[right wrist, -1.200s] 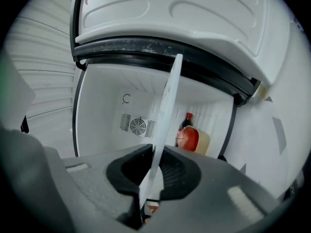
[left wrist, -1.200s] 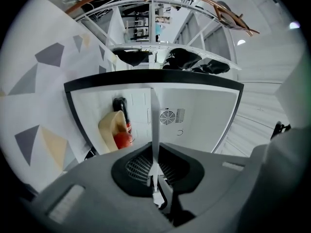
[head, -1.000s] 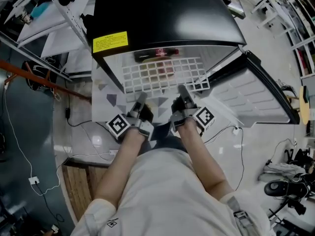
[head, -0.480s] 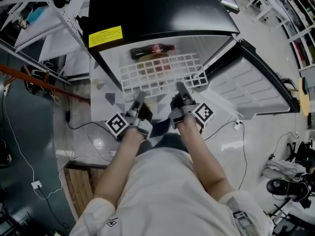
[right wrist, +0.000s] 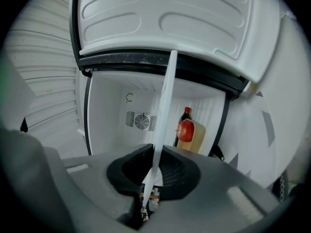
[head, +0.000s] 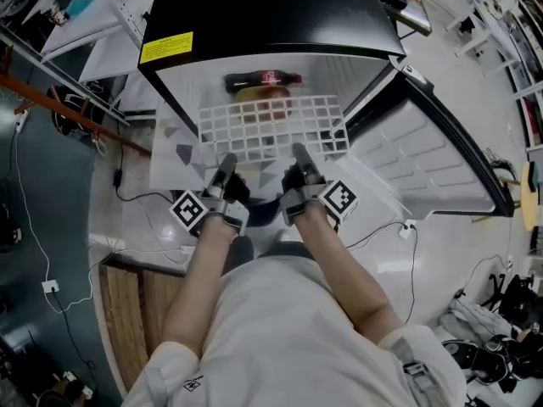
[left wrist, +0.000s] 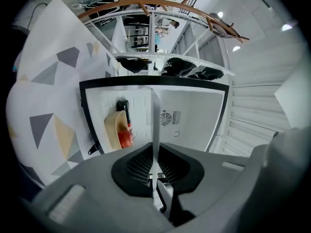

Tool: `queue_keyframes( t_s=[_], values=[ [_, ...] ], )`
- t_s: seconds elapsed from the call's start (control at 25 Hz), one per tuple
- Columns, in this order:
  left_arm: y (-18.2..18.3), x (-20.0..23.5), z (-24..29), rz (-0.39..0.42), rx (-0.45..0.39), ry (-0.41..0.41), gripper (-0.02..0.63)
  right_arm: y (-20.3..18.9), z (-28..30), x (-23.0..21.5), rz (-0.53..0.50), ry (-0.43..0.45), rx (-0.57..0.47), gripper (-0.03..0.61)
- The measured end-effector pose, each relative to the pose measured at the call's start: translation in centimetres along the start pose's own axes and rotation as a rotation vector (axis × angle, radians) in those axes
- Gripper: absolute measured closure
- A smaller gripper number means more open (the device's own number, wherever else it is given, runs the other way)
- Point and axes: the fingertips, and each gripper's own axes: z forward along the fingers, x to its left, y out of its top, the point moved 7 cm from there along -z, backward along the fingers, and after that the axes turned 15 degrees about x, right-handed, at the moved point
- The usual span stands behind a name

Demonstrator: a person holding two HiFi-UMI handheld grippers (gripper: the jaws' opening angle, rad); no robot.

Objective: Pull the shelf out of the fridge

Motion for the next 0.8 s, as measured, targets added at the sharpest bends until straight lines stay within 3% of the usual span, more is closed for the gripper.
queue_keyframes(
  t_s=[0.32,0.44,0.8],
  values=[
    [-2.0,-0.4,-0.7,0.014,-0.069,0.0,0.58,0.1,-1.1,0.0,-0.008,0.048,0.056,0.546],
    [-3.6,0.4,-1.7,0.002,-0.066,0.037,0.58,-0.2,-2.1,-0.3,-0.022,0.02,0.083,0.549],
    [-7.7,2.8,-8.5,-0.033,-0.198,0.05,0.58,-4.6,-3.2,-1.7,-0.045,0.016,0.277,0.549]
  ],
)
